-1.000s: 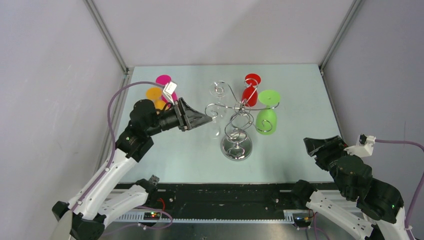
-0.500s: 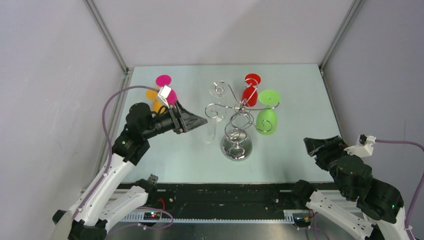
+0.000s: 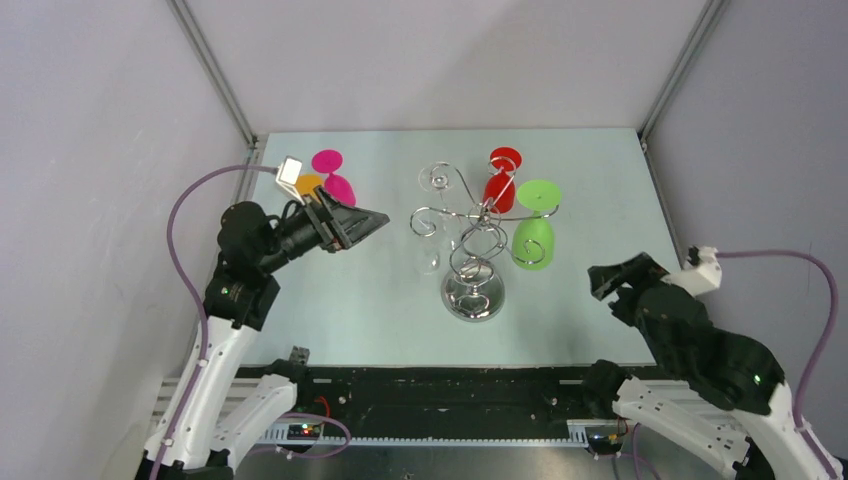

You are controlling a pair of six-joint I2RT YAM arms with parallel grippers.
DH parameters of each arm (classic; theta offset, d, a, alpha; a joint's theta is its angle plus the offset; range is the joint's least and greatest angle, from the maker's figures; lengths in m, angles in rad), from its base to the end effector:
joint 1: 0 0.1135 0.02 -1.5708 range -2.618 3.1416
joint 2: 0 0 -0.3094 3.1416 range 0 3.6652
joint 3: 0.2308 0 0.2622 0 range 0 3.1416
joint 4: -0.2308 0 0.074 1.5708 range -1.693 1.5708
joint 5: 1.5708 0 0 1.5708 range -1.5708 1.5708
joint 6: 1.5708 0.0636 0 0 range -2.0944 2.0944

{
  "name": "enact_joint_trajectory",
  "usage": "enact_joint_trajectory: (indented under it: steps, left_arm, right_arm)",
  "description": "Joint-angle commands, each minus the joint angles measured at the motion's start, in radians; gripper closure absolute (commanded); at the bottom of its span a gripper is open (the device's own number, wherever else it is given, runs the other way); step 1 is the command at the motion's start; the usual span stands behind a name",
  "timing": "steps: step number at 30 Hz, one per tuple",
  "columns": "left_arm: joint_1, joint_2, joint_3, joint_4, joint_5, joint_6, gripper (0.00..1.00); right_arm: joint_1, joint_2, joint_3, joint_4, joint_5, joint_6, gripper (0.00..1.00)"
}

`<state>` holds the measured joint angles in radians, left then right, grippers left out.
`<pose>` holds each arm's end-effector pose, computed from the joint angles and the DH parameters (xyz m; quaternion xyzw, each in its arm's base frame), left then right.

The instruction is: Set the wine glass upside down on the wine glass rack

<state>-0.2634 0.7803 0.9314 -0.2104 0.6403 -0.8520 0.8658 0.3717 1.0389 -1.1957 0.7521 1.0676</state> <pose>0.1525 -0.0805 0.4215 0.0062 0.7237 -0.5389 0.4311 0.0325 -0.0288 0.3702 0.2632 0.7841 0.2002 0.5252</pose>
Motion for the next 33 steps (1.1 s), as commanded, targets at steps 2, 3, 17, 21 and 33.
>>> enact_joint_trajectory:
  steps: [2, 3, 17, 21, 33]
  left_arm:
    - [0.059, -0.011, 0.004, -0.019, -0.016, 0.056, 0.00]
    - [0.066, -0.011, -0.007, -0.023, -0.021, 0.061, 0.00]
    - [0.124, 0.018, -0.094, -0.040, -0.097, 0.194, 0.00]
    - [0.122, 0.039, -0.112, -0.039, -0.130, 0.229, 0.00]
    - [0.083, 0.069, -0.187, -0.040, -0.269, 0.330, 0.00]
  right_arm:
    - [-0.052, 0.203, 0.116, 0.099, 0.048, -0.112, 0.20]
    - [-0.078, 0.224, 0.149, 0.120, 0.019, -0.137, 0.20]
    - [-1.072, 0.629, 0.124, 0.555, -1.186, -0.383, 0.23]
    - [-1.057, 0.776, 0.124, 0.670, -1.216, -0.326, 0.24]
    - [-0.949, 1.116, 0.143, 1.066, -1.202, -0.211, 0.26]
